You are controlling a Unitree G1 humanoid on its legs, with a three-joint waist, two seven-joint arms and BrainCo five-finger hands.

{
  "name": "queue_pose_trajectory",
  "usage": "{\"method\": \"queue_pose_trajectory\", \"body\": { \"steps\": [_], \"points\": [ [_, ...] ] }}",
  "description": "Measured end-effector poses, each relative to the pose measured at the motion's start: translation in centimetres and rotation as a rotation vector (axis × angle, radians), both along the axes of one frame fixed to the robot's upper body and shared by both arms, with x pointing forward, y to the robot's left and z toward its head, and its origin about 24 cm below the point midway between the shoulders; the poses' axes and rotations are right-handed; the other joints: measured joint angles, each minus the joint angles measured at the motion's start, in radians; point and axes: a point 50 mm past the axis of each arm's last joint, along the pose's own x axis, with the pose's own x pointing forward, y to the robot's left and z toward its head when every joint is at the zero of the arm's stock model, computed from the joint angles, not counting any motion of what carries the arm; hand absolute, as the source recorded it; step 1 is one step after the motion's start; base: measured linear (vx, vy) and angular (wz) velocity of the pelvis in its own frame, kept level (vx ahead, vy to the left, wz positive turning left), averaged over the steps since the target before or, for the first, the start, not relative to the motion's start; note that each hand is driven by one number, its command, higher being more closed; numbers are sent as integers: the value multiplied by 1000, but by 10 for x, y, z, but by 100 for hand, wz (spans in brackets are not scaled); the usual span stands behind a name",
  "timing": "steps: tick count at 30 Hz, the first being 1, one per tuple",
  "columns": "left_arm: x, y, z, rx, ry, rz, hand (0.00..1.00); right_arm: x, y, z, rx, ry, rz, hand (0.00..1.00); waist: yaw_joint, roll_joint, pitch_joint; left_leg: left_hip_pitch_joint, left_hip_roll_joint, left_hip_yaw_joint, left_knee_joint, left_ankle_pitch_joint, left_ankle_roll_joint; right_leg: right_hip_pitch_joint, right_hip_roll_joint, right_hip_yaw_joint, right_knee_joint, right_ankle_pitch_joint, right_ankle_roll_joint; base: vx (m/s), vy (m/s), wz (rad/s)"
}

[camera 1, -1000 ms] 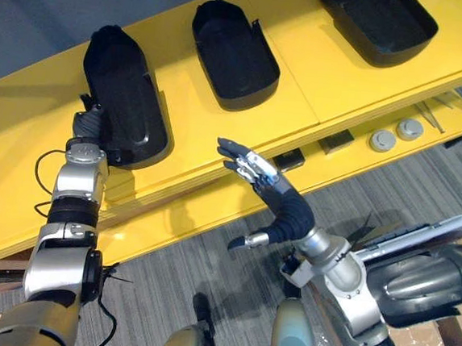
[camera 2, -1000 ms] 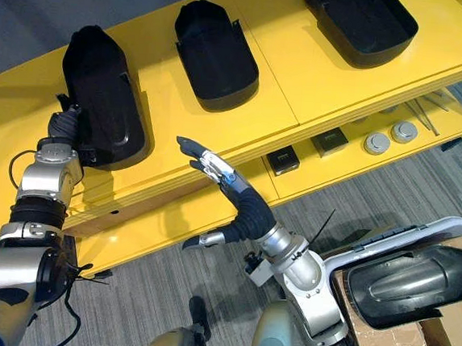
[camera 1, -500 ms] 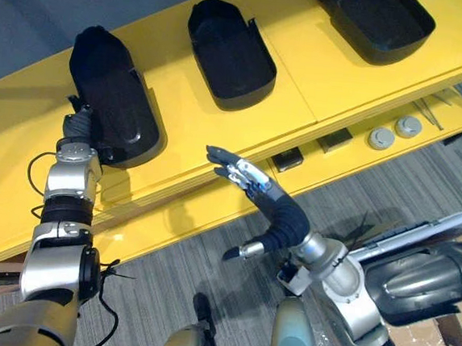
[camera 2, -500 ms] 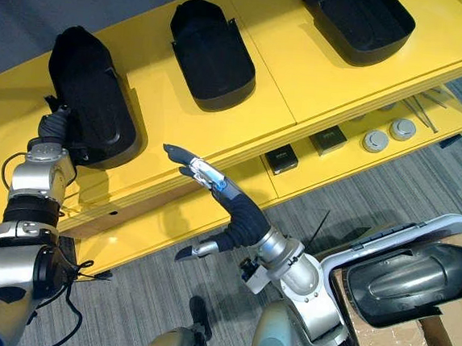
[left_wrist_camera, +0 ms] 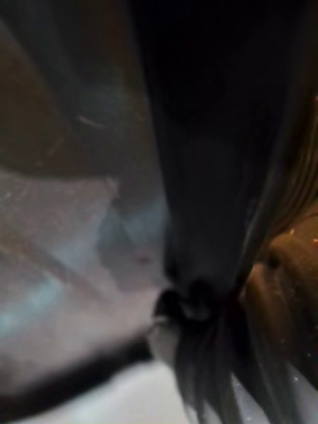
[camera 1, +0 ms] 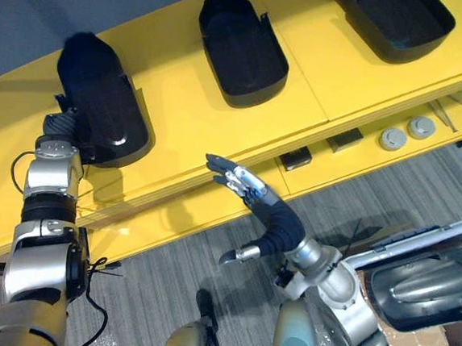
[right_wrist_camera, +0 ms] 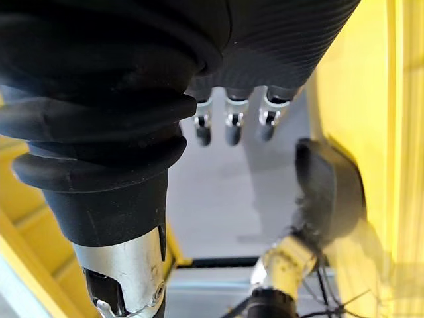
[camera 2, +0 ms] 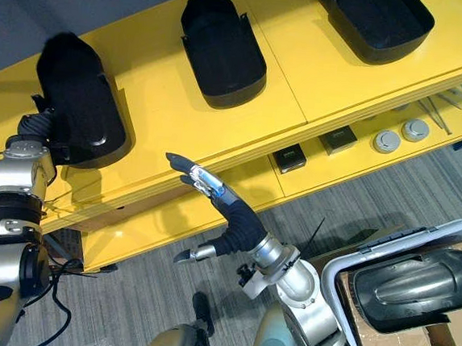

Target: Walk over and take plastic housings, then place them on the shelf

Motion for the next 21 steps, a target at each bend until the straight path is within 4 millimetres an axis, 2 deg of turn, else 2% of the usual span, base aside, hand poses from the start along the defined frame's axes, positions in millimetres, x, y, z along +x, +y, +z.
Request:
{"method": "queue_pose_trajectory", "body": {
  "steps": [9, 15, 18, 21],
  "points": [
    [-3, 4, 1, 24, -30, 65, 0, 0, -1, -5, 1, 31, -19, 0, -4, 0, 0, 2, 0, 1, -1, 0, 0, 1, 0, 2, -1, 0, 0, 0, 0, 0],
    [-6, 8, 14, 88, -165, 194, 0, -2, -3, -9, 4, 53, -28, 0, -21, 0, 0, 23, 0, 10, -6, 0, 0, 16, 2, 10, -9, 3, 5, 1, 0, -4],
    [-10, 11, 42, 136, -350, 311, 0, -8, -5, -13, 14, 47, -14, 0, -29, -1, -1, 36, -2, 16, -14, 0, 0, 24, 5, 19, -16, 8, 9, -2, -1, -8],
    [-18, 19, 64, 203, -444, 380, 0, -11, -7, -13, 38, 22, -18, 0, -38, -1, -2, 52, 0, 15, -19, 0, 0, 48, 10, 21, -44, 22, 9, 5, 1, -7]
  ]
}}
